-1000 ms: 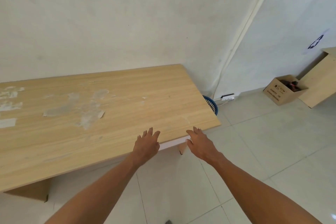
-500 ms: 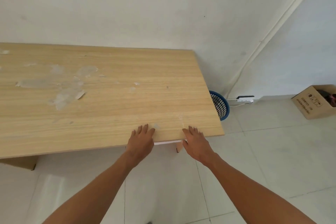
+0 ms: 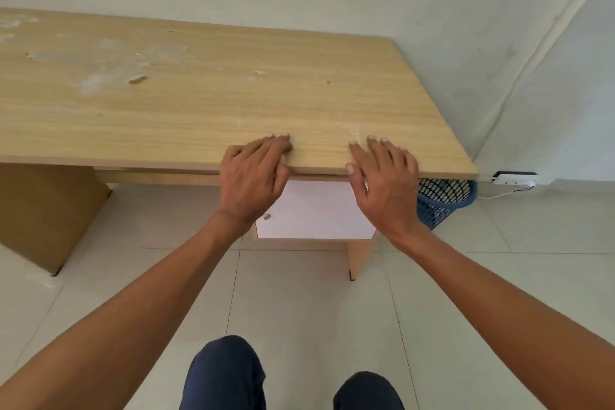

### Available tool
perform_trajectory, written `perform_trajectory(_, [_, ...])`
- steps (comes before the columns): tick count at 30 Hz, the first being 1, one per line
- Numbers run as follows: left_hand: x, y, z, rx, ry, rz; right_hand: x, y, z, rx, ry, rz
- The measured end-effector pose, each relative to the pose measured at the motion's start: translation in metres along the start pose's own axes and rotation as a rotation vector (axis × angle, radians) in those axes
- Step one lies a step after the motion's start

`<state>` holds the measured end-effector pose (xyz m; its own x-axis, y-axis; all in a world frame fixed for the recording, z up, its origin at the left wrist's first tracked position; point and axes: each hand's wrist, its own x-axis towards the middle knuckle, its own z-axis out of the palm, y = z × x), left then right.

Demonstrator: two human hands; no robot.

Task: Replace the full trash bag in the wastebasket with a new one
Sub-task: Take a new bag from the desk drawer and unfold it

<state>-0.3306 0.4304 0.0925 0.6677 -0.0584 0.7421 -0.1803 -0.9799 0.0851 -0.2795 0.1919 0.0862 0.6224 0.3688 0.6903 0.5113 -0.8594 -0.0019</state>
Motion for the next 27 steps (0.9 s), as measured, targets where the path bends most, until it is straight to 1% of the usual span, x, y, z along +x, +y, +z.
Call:
perform_trajectory(3, [-0.006, -0.002, 0.009, 0.065, 0.132, 0.047, -0.004, 0.007, 0.011, 0.007, 0.167, -0.041])
perform_trajectory(6, [-0.014, 0.000, 0.017, 0.073, 0.249, 0.032, -0.009, 0.008, 0.020, 0.011, 0.301, -0.040])
perform_trajectory(8, [-0.022, 0.004, 0.021, 0.058, 0.301, 0.026, -0.014, 0.006, 0.022, 0.023, 0.342, -0.031])
perform_trajectory(12, [-0.041, 0.010, 0.030, 0.060, 0.355, 0.090, -0.024, 0.006, 0.017, -0.012, 0.328, -0.068])
perform_trajectory(16, [-0.059, 0.017, 0.033, 0.063, 0.352, 0.095, -0.031, 0.012, 0.015, -0.061, 0.279, -0.129])
perform_trajectory(18, [-0.071, 0.020, 0.039, 0.058, 0.339, 0.146, -0.030, 0.012, 0.015, -0.068, 0.282, -0.125])
perform_trajectory(20, [-0.082, 0.024, 0.052, 0.069, 0.295, 0.217, -0.027, 0.013, 0.014, -0.063, 0.293, -0.121])
perform_trajectory(22, [-0.084, 0.027, 0.071, 0.082, 0.216, 0.251, -0.024, 0.016, 0.012, -0.063, 0.300, -0.134])
perform_trajectory(25, [-0.070, 0.040, 0.094, 0.039, 0.095, 0.187, -0.015, 0.024, 0.006, -0.032, 0.259, -0.100])
perform_trajectory(27, [-0.051, 0.052, 0.104, -0.021, 0.061, 0.113, -0.007, 0.031, 0.003, -0.017, 0.212, -0.041])
